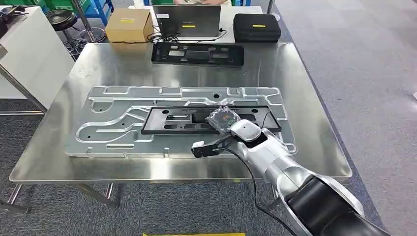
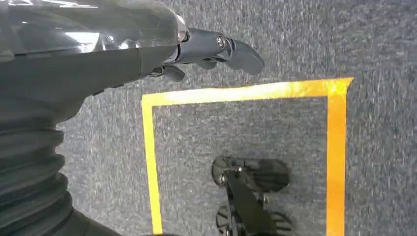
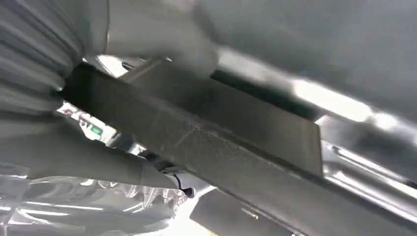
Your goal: Take the parts from the cabinet and place them on the table.
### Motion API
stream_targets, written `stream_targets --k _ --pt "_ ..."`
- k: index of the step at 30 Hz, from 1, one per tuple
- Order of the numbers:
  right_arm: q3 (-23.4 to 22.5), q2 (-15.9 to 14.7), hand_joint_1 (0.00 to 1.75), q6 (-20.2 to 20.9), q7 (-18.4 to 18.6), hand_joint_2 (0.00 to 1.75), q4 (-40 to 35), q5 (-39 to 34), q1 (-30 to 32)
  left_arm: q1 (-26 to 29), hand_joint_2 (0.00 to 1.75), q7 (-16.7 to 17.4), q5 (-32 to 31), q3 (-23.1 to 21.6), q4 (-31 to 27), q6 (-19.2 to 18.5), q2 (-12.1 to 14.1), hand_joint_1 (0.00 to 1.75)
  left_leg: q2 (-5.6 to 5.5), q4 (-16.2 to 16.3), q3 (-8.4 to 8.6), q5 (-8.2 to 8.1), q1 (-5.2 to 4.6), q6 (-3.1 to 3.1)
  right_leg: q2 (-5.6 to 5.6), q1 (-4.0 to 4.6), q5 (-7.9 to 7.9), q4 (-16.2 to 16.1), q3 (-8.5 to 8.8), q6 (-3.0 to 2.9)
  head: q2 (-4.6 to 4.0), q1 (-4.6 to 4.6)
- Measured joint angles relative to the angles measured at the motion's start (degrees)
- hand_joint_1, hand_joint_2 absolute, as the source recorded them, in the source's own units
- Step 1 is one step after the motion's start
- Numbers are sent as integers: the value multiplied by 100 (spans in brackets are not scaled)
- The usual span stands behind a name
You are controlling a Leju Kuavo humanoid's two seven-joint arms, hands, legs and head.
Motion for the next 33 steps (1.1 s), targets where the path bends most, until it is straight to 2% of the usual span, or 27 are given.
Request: stream_targets --k 2,3,5,6,7,8,9,10,11,12,14,16,17,18,19,21,22,23,24,26,27,28,31,32,33 --pt "0 0 0 -35 -7 0 37 -28 -1 -14 175 24 0 2 0 70 0 0 27 -54 20 61 27 96 -14 -22 -59 85 -14 64 0 0" --pt "0 0 0 -50 -11 0 54 -33 -2 -24 0 24 -2 2 0 104 0 0 29 -54 13 65 26 118 -43 -23 -233 298 -112 81 0 0" --pt "0 9 0 -116 -13 0 94 -39 13 -28 0 2 -26 2 0 162 2 0 38 -52 -24 74 18 138 -57 -24 -762 1291 -590 118 0 0" --pt "0 15 0 -177 -17 0 107 -65 27 -25 0 -20 -39 2 0 218 6 0 41 -49 -37 78 10 144 -60 -24 -911 1713 -796 123 0 0" --pt "0 17 0 -234 -22 0 120 -77 36 -23 0 -22 -55 9 0 249 11 0 43 -48 -39 78 4 144 -63 -24 -929 1927 -904 115 0 0" --pt "0 24 0 -306 -35 0 131 -98 43 -23 0 -22 -61 15 0 273 11 0 43 -48 -34 78 -2 143 -65 -22 -817 1834 -864 101 0 0" --pt "0 37 0 -410 -53 0 138 -124 46 -26 0 -22 -70 20 0 284 11 0 41 -45 -26 77 -10 143 -65 -20 -604 1503 -700 75 0 0" --pt "-2 53 0 -488 -52 0 138 -140 45 -28 0 -22 -79 24 0 291 11 0 39 -45 -14 76 -18 139 -65 -12 -317 920 -402 34 0 0" --pt "-2 72 0 -566 -52 0 138 -146 48 -29 0 -24 -87 24 0 295 11 0 38 -45 -6 75 -26 131 -65 6 -94 349 -103 -24 0 0" --pt "-2 79 0 -647 -52 0 138 -151 53 -30 0 -33 -90 26 0 299 7 0 38 -35 -20 72 -53 110 -62 38 -107 51 12 -64 0 0" --pt "-9 111 0 -927 -52 0 138 -175 90 -25 0 -42 -114 33 0 304 7 0 35 -23 -49 73 -54 50 -75 49 -68 49 -10 -61 0 0" --pt "-28 111 0 -1221 -50 0 135 -186 118 -17 0 -50 -131 39 0 304 7 0 35 -55 -41 86 -42 -15 -73 54 -54 32 -13 -112 0 0" --pt "-35 120 0 -1337 -52 0 116 -192 124 -17 0 -50 -140 42 0 304 9 0 34 -13 -67 45 -39 -51 -95 -16 -7 -38 24 -154 0 0" --pt "-42 129 0 -1430 -55 0 96 -195 122 -16 0 -50 -144 44 0 304 2 0 34 141 -117 -73 -35 -77 -93 -14 -1 -52 32 -173 0 -2" --pt "-50 136 0 -1531 -63 0 70 -203 122 -18 0 -50 -155 44 0 304 0 0 33 550 -303 -319 -19 -100 -96 -12 -4 -52 25 -204 0 -2" --pt "-57 133 0 -1690 -74 0 26 -201 167 -17 0 -50 -155 55 0 304 7 0 33 1496 -752 -735 -2 -138 -96 -2 -12 -44 20 -214 0 -2" --pt "-61 133 0 -1771 -68 0 6 -186 201 -7 0 -50 -155 66 0 304 7 0 34 1798 -907 -798 2 -154 -96 -2 -17 -41 20 -214 0 0" --pt "-63 133 0 -1867 -50 0 -43 -136 238 0 0 -50 -155 87 0 304 7 0 34 1809 -931 -719 10 -162 -94 -3 -23 -38 26 -209 0 -2" --pt "-66 127 0 -1968 -20 0 -97 -100 265 3 0 -50 -157 109 0 304 7 0 36 1508 -803 -499 21 -166 -86 -7 -35 -25 32 -194 2 -2" --pt "-66 122 0 -2256 65 0 -242 24 281 0 0 -59 -157 138 0 304 9 0 39 403 -282 62 41 -157 -71 -17 -89 28 48 -156 0 0" --pt "-66 107 0 -2431 123 0 -328 81 295 2 0 -66 -157 144 0 306 9 0 38 79 -114 47 43 -141 -69 -12 -117 48 45 -122 0 0" --pt "-66 83 0 -2583 168 0 -404 122 297 -2 0 -79 -155 153 0 306 7 0 23 27 -95 47 2 -93 -58 21 -128 82 21 -95 0 0" --pt "-68 2 0 -2937 282 0 -665 243 406 14 0 -103 -149 195 0 319 7 0 14 51 -113 47 -12 0 -65 14 -117 56 28 -20 0 0" --pt "-79 -42 0 -3047 308 0 -777 287 448 14 0 -105 -146 210 0 317 2 0 18 6 -96 75 19 53 -58 6 -170 64 19 25 0 0" --pt "-101 -99 0 -3172 335 0 -892 321 490 8 0 -112 -146 232 0 317 0 0 17 -4 -91 82 22 78 -64 -10 -253 180 -4 52 0 0"
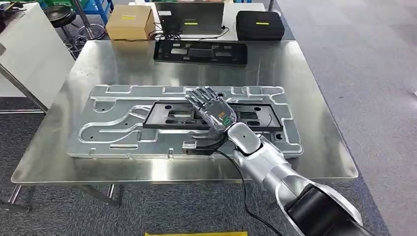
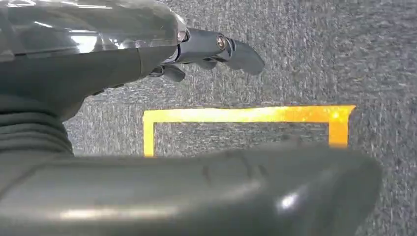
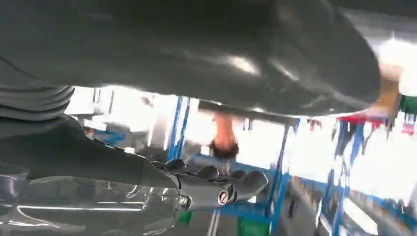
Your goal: Take the parts from the cabinet and place them on the table.
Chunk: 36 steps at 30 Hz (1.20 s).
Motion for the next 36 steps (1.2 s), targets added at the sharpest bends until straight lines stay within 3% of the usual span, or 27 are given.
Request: stream_targets --k 1,3,4,5,6,8,9,10,11,13,15,16,18,19,20,21,22,24,25,28,29,30,32,34,35,36 --pt "-24 -63 0 -105 42 0 -127 48 49 -4 0 -4 0 31 0 0 0 0 4 0 -5 -4 0 42 -4 -2 -211 347 -160 22 0 0" --pt "-91 -220 0 -198 166 0 -492 242 284 5 0 -7 2 59 0 0 2 0 4 0 -5 -14 -3 61 -5 -6 -642 1320 -636 57 0 0" --pt "-131 -297 0 -214 210 0 -702 328 453 10 0 -7 7 74 0 0 2 0 -2 1 -5 -17 -6 65 -5 -6 -739 1688 -836 63 0 0" --pt "-199 -396 0 -218 273 0 -968 462 638 18 0 -9 9 92 0 0 0 0 -11 1 0 -20 -10 70 -4 -5 -684 1768 -904 55 0 0" --pt "-287 -485 0 -218 304 0 -1257 564 824 30 0 -11 18 109 0 -4 0 0 -23 1 8 -24 -17 73 -5 -4 -509 1567 -831 37 0 0" --pt "-560 -651 0 -222 291 0 -1978 658 1213 54 0 -30 41 172 0 -35 -11 0 -31 2 45 -43 -38 64 -6 15 30 549 -357 -43 0 0" --pt "-737 -699 0 -222 238 0 -2349 662 1416 57 0 -44 77 203 0 -61 -28 0 -33 1 60 -52 -47 54 -11 46 237 30 -98 -113 0 0" --pt "-988 -751 0 -229 188 0 -2773 664 1597 58 0 -50 96 223 0 -81 -50 0 -31 18 48 -69 -88 27 -33 77 170 -102 -44 -138 0 0" --pt "-1212 -782 0 -233 98 0 -3116 620 1832 60 0 -70 116 247 0 -101 -48 0 -31 20 42 -75 -78 3 -41 74 198 -119 -56 -129 0 0" --pt "-1859 -782 0 -240 -342 0 -4008 349 2456 71 0 -149 177 337 0 -151 -66 0 -36 -7 66 -79 -56 -40 -44 98 176 -118 -42 -158 0 0" --pt "-2585 -690 0 -251 -935 0 -4643 -192 2990 110 0 -192 218 396 0 -151 -77 0 -31 88 58 -173 -70 -103 -92 19 222 -233 31 -197 0 0" --pt "-3149 -621 0 -253 -1343 0 -5047 -613 3217 121 0 -219 227 430 0 -151 -109 0 -8 312 -28 -351 -67 -131 -96 7 217 -247 53 -242 0 -2" --pt "-3945 -488 0 -264 -1878 0 -5515 -1116 3668 134 0 -234 249 498 0 -153 -122 0 -5 1241 -435 -858 -31 -173 -108 15 205 -245 58 -255 0 0" --pt "-4264 -439 0 -264 -2099 0 -5661 -1295 3899 153 0 -243 249 514 0 -164 -129 0 -5 1655 -624 -1016 -22 -195 -121 16 198 -242 55 -253 0 0" --pt "-4721 -367 0 -266 -2386 0 -5865 -1566 4156 166 0 -249 245 535 0 -181 -136 0 -3 1867 -709 -1043 -18 -212 -124 16 190 -239 60 -242 0 0" --pt "-5013 -327 0 -266 -2514 0 -5976 -1712 4394 184 0 -251 229 553 0 -201 -138 0 -2 1760 -648 -931 -13 -217 -124 12 181 -236 71 -231 0 0" --pt "-5413 -290 0 -266 -2577 0 -6135 -1874 4655 198 0 -254 197 590 0 -219 -142 0 -1 1360 -432 -699 -7 -213 -124 8 177 -220 86 -216 0 0" --pt "-5883 -247 0 -266 -2586 0 -6334 -2046 5063 201 0 -262 173 632 0 -238 -146 0 -7 261 160 -231 1 -179 -112 4 148 -170 99 -179 0 0" --pt "-6130 -229 0 -266 -2584 0 -6438 -2098 5199 195 0 -269 149 643 0 -253 -146 0 -23 37 272 -330 -3 -131 -100 14 137 -151 80 -157 0 0" --pt "-6387 -203 0 -266 -2546 0 -6544 -2103 5366 194 0 -304 129 664 0 -258 -146 0 3 43 256 -259 -44 -52 -41 24 179 -134 49 -64 0 0" --pt "-6465 -186 0 -260 -2490 0 -6585 -2094 5469 184 0 -315 112 665 0 -266 -146 0 3 29 256 -234 -55 -8 -44 20 195 -147 54 -28 0 0" --pt "-6568 -183 0 -216 -2403 0 -6609 -2072 5634 158 0 -323 85 667 0 -280 -151 0 14 -34 245 -166 -22 77 -36 8 124 -110 49 32 0 0" --pt "-6884 -183 0 33 -2173 0 -6609 -2105 5845 147 0 -330 59 669 -2 -332 -149 0 -2 -37 164 -106 -25 149 -31 -9 -366 384 -154 66 0 0" --pt "-7130 -186 0 250 -2129 0 -6562 -2203 5877 153 0 -324 53 688 -2 -352 -149 0 9 -32 58 -38 -48 146 -31 -15 -875 1269 -511 93 0 0" --pt "-7231 -183 0 373 -2129 0 -6510 -2232 5907 144 0 -321 41 721 -2 -354 -146 0 24 -24 -3 -1 -55 144 -32 -16 -1006 1593 -613 100 0 0" --pt "-7349 -183 0 506 -2131 0 -6419 -2234 5939 132 0 -315 31 748 -2 -356 -146 0 32 -19 -57 35 -57 139 -33 -21 -971 1631 -562 100 0 0"
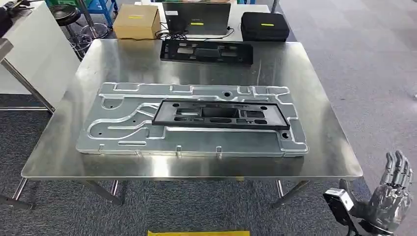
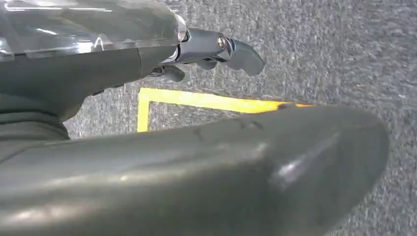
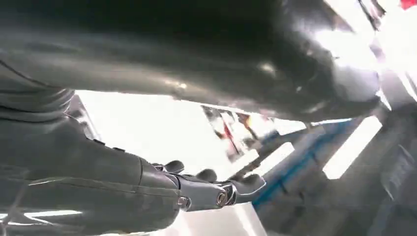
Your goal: Take the parts from the cabinet and place them on the table.
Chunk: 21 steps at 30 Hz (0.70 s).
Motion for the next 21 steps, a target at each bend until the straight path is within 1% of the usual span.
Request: stream_targets --k 1,2,3,4,5,6,7,8,9,10,11,12,13,14,15,16,17,18,19,20,21 --pt "-186 0 0 146 -37 0 153 22 24 -10 0 4 -13 22 0 -15 -2 0 1 11 -53 38 -1 -9 -1 -10 161 -243 200 -6 0 0" --pt "-344 0 0 235 -89 0 285 44 18 -16 0 15 -24 22 0 -20 -4 0 0 22 -102 69 -6 -25 -2 -18 395 -708 518 -18 0 0" --pt "-533 -4 0 317 -144 0 444 90 -13 -18 0 22 -33 28 0 -24 -13 0 -3 33 -144 101 -7 -41 -4 -22 598 -1263 892 -39 0 0" --pt "-711 -22 0 379 -192 0 608 172 -69 -30 0 39 -46 41 0 -31 -15 0 1 56 -167 136 -7 -67 -6 -19 605 -1800 1242 -68 0 0" --pt "-951 -55 0 454 -256 0 895 326 -150 -28 0 66 -72 59 0 -39 -24 0 -6 34 -164 187 -14 -114 -7 28 587 -1871 1273 -76 0 -2" --pt "-1246 -92 0 472 -348 0 1250 510 -198 -30 0 92 -83 74 0 -50 -31 0 -4 19 -138 211 -5 -141 0 49 669 -1877 1247 -110 0 2" --pt "-1502 -156 0 491 -400 0 1533 674 -254 -38 0 105 -98 87 0 -57 -37 0 -7 25 -143 245 0 -168 -7 54 654 -1904 1243 -135 0 0" --pt "-1799 -225 0 483 -417 0 1934 895 -341 -40 0 124 -142 113 0 -66 -42 0 -9 -18 -134 294 6 -206 -7 66 681 -1903 1229 -172 0 0" --pt "-2096 -286 0 435 -417 0 2360 1101 -430 -20 0 146 -166 148 0 -68 -42 0 -23 -36 -157 351 -26 -257 -10 20 772 -1958 1185 -224 0 2" --pt "-2345 -336 0 363 -413 0 2750 1268 -506 -26 0 162 -192 166 0 -76 -44 0 -29 66 -215 173 7 -262 -56 4 847 -1965 1132 -258 0 0" --pt "-2568 -389 0 291 -378 0 3120 1411 -564 -20 0 195 -203 168 0 -92 -48 0 -22 331 -306 -212 8 -268 -50 1 910 -1969 1050 -312 0 0" --pt "-2800 -433 0 246 -317 0 3522 1524 -605 -18 0 212 -234 175 0 -98 -50 0 -20 739 -415 -610 22 -289 -54 8 968 -1968 971 -315 0 0" --pt "-3021 -459 0 211 -231 0 3922 1616 -649 -23 0 216 -247 190 0 -98 -50 0 -19 1204 -510 -938 24 -308 -62 19 1032 -1960 885 -326 0 -2" --pt "-3152 -470 0 196 -168 0 4185 1668 -689 -24 0 219 -249 205 -2 -96 -50 0 -19 1596 -573 -1102 24 -321 -63 28 1092 -1947 793 -328 0 0" --pt "-3310 -483 0 203 -40 0 4543 1757 -718 -20 0 219 -253 220 -2 -96 -48 0 -19 1821 -555 -1103 24 -323 -63 35 1150 -1929 703 -330 0 0" --pt "-3406 -489 0 211 54 0 4806 1801 -753 -17 0 216 -256 238 -2 -96 -46 0 -19 1791 -418 -960 22 -313 -59 49 1201 -1916 620 -326 0 -2" --pt "-3526 -496 0 216 141 0 5099 1825 -788 -16 0 208 -262 264 -2 -96 -46 0 -20 1517 -147 -734 18 -288 -58 60 1252 -1894 538 -320 0 0" --pt "-3624 -498 0 211 232 0 5307 1871 -816 -18 0 197 -267 286 -4 -96 -46 0 -21 1045 218 -549 3 -245 -55 76 1296 -1875 467 -316 0 0" --pt "-3722 -498 0 216 361 0 5528 1932 -845 -22 0 181 -284 299 -7 -98 -46 0 -23 458 648 -504 -19 -180 -51 90 1345 -1857 414 -309 0 -2" --pt "-3785 -498 0 244 495 0 5734 1983 -875 -30 0 166 -304 301 -24 -98 -22 0 -11 -119 1032 -725 -57 -96 -51 110 1386 -1833 387 -281 0 -2" --pt "-3846 -523 0 312 683 0 5954 2057 -893 -29 0 140 -332 304 -24 -101 -31 0 11 -241 1101 -721 -50 -138 -56 92 1427 -1834 395 -248 0 0"
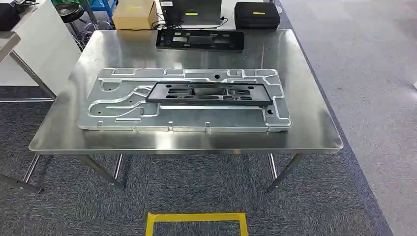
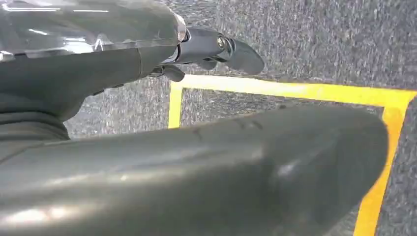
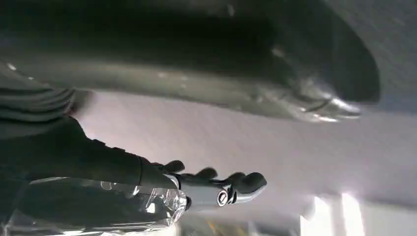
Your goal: Take the parts from the cabinet and place them on the table.
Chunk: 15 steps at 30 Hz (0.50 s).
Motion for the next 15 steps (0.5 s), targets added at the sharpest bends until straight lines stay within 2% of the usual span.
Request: stream_targets --k 1,3,4,5,7,8,9,10,11,12,13,14,15 --pt "-58 -4 0 77 217 0 215 82 -15 18 0 -30 -21 2 0 -4 -4 0 -6 -5 -56 45 -26 15 -6 -17 42 -21 17 35 0 0" --pt "-138 -6 0 201 520 0 551 199 -41 35 0 -61 -54 11 0 -20 -4 0 -3 -41 -120 150 -24 88 -3 -19 171 -68 -10 111 0 0" --pt "-175 -17 0 332 717 0 721 249 -48 47 0 -76 -66 13 0 -42 -15 0 53 -106 -162 266 25 126 18 -46 102 -15 -53 128 0 -2" --pt "-203 -26 0 436 897 0 886 271 -49 50 0 -85 -100 13 0 -57 -15 0 45 -123 -258 348 21 180 34 -48 -251 181 -153 153 0 2" --pt "-256 -30 0 700 1112 0 1110 275 -69 75 0 -103 -122 17 0 -85 -15 0 51 -118 -441 485 20 177 48 -87 -958 946 -353 221 0 0" --pt "-295 -30 0 899 1238 0 1233 275 -85 93 0 -111 -157 19 0 -92 -15 0 62 -110 -536 551 20 165 48 -102 -1178 1372 -443 250 0 0" --pt "-317 -19 0 1073 1353 0 1342 277 -94 104 0 -125 -168 20 0 -101 -17 0 68 -88 -639 620 22 151 47 -123 -1225 1693 -471 274 0 0" --pt "-325 -6 0 1290 1514 0 1444 317 -103 107 0 -129 -199 22 0 -105 -24 0 71 -53 -741 683 28 136 46 -147 -1088 1757 -381 296 0 0" --pt "-328 -2 0 1526 1714 0 1529 382 -107 108 0 -129 -229 22 0 -105 -28 0 71 -2 -854 735 36 114 46 -172 -846 1576 -170 311 0 0" --pt "-328 0 0 1675 1866 0 1593 437 -117 110 0 -129 -251 22 0 -107 -35 0 69 59 -967 776 48 88 45 -190 -628 1174 162 325 0 0" --pt "-328 9 0 1785 1992 0 1658 498 -135 110 0 -129 -271 22 0 -107 -39 0 66 123 -1062 806 56 53 45 -207 -562 667 545 338 0 0" --pt "-328 18 0 1855 2069 0 1710 541 -165 105 0 -129 -277 22 0 -109 -37 0 67 197 -1138 838 48 13 53 -219 -765 131 907 337 0 0" --pt "-328 20 0 1945 2161 0 1752 590 -193 108 0 -129 -289 22 0 -109 -39 0 64 250 -1196 870 41 -30 88 -157 -889 -186 1044 274 0 -2"
